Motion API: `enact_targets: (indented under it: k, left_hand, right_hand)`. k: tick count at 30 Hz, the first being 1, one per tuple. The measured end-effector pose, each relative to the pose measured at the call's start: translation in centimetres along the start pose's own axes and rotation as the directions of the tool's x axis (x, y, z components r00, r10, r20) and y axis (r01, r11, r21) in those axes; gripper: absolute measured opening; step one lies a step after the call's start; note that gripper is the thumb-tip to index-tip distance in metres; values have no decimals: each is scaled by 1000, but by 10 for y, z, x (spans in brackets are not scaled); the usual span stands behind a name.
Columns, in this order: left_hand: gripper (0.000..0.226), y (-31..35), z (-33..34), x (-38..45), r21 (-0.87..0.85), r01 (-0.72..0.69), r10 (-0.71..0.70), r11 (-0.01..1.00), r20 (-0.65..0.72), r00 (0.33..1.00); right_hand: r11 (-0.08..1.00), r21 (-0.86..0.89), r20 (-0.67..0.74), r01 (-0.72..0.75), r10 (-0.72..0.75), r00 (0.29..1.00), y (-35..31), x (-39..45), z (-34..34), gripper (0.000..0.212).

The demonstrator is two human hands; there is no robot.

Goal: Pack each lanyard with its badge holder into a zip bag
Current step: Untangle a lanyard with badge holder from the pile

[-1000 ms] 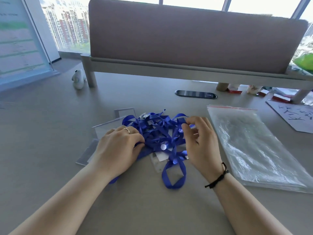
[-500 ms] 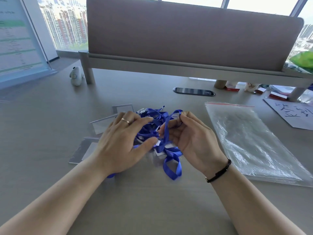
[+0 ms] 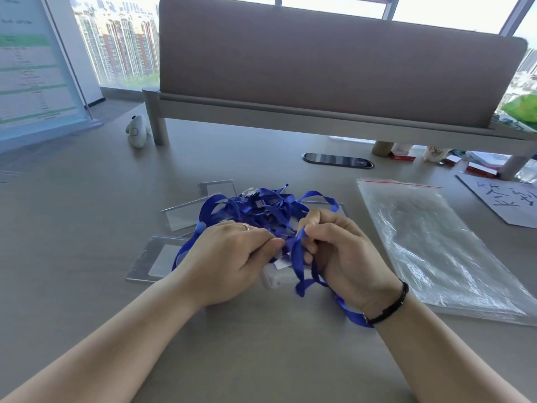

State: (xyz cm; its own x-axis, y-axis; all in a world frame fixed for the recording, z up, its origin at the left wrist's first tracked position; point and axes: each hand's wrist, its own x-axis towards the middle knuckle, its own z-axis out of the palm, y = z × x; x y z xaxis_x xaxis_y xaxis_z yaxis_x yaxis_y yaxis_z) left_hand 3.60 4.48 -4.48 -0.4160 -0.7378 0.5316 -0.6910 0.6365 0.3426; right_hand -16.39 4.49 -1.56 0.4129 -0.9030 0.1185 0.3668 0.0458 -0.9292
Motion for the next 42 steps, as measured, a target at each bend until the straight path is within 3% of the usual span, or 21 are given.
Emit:
enact_targets:
  k: [5,10,12,14,17,20,22,25,28,30,34,39,42]
  left_hand:
    - [23,10,2,-1,50,-41,32,998,162,986]
    - [27,13,5,-2,123,-100,66,987,253,965]
    - [33,11,3,0,170,-79,37,982,239,970]
    - [34,8,1,1,228,-50,5,972,195,981]
    - [30,3,-7,2,280,10,-45,960,118,992]
    - [46,-2,-26,3,323,83,-144,943,168,975]
    - [61,-7,-44,1,300,189,-275,935,280,920]
    - [77,-12,-70,-5,225,331,-400,916,501,767]
    - [88,-8,-66,-13,272,316,-417,909,620,665]
    - [86,-9,-48,-18,347,261,-430,901,635,641]
    - [73,-18,-24,-19,403,225,-431,887,546,718]
    - [69,-31,-3,1,351,317,-442,881,369,818]
    - [52,-50,9,21,330,368,-465,869,296,834]
  right_hand:
    - [988,127,-130,84,-67,989,2,5,-10,12]
    - [993,82,-264,83,-58,963,-2,9,-28,26]
    - [997,-34,-272,64,-71,960,0,9,-27,34]
    - [955,-293,-269,40,-122,955,2,8,-24,33]
    - [702,-712,-152,4,-161,975,1,7,-21,33]
    - [598,-801,-91,-35,-63,994,-5,4,-23,35]
    - [507,-862,-34,-2,-53,998,-9,0,-26,27]
    - [482,-875,38,50,-34,999,-6,-5,-27,16]
    - [403,-913,60,66,-28,998,10,-2,-22,23]
    - [282,-954,82,98,-66,994,25,2,-20,21]
    - [154,-984,68,89,-138,988,39,18,-22,16]
    - [14,-995,96,101,-195,976,45,38,-22,40]
    - [-15,-997,83,81,-168,982,45,51,-21,53]
